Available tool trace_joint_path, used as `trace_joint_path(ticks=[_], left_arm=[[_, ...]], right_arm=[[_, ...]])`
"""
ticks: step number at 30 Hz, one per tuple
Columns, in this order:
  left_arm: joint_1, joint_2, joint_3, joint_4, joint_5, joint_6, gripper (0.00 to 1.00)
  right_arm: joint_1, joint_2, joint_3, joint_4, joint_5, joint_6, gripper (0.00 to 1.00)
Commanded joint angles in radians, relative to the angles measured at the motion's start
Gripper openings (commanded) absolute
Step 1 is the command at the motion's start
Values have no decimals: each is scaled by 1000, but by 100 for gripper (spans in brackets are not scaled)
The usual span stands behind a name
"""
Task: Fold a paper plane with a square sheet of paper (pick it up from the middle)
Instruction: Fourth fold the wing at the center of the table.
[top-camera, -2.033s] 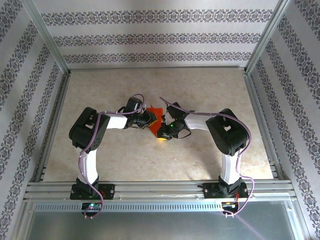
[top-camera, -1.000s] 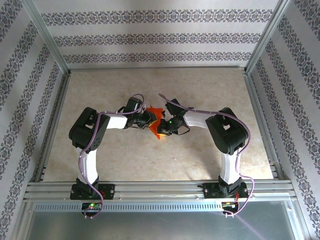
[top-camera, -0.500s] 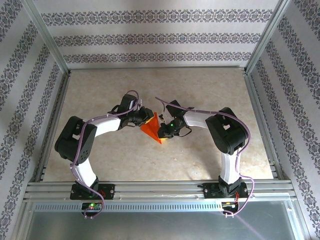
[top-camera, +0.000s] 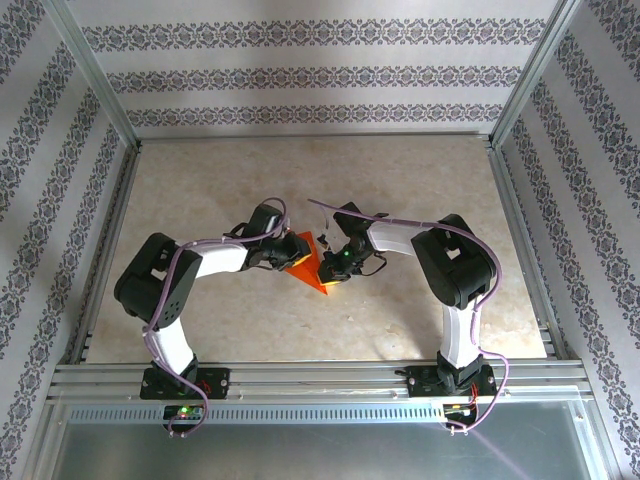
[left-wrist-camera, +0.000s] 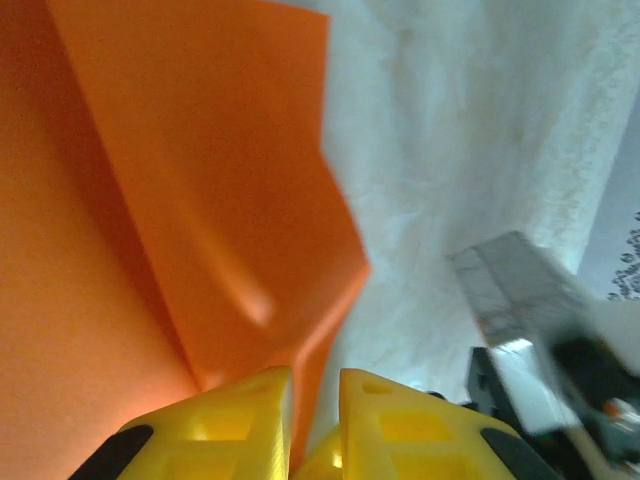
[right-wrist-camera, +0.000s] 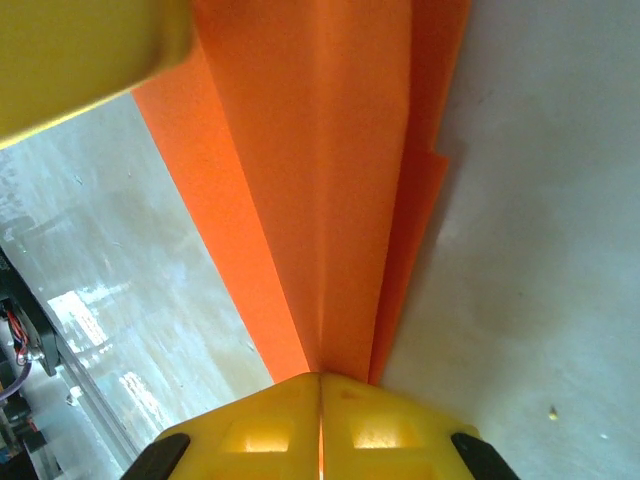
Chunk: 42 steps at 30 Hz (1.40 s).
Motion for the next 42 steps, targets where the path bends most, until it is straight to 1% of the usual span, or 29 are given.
trace_joint_path(ticks=[1, 6, 13, 20, 24, 28, 35, 42], left_arm=[[-9, 32, 44, -25, -33, 31, 19], [-8, 62, 75, -70, -77, 42, 19], [3, 83, 72, -89, -107, 37, 19], [16, 111, 84, -81, -86, 41, 19], [26, 114, 94, -62, -50, 50, 19], [27, 90, 92, -10, -10, 64, 20], [70, 46, 78, 8, 1, 85, 21], [79, 57, 122, -9, 18, 128, 23]], right_arm=[[-10, 21, 21, -31, 7, -26, 9], [-10, 24, 19, -36, 21, -23, 9], [-7, 42, 22, -93, 98, -24, 8], [13, 68, 38, -145, 191, -32, 8], [20, 75, 33, -162, 232, -36, 8], [19, 75, 29, -151, 230, -31, 8], [11, 73, 15, -132, 224, -26, 8], [11, 79, 12, -132, 234, -25, 8]])
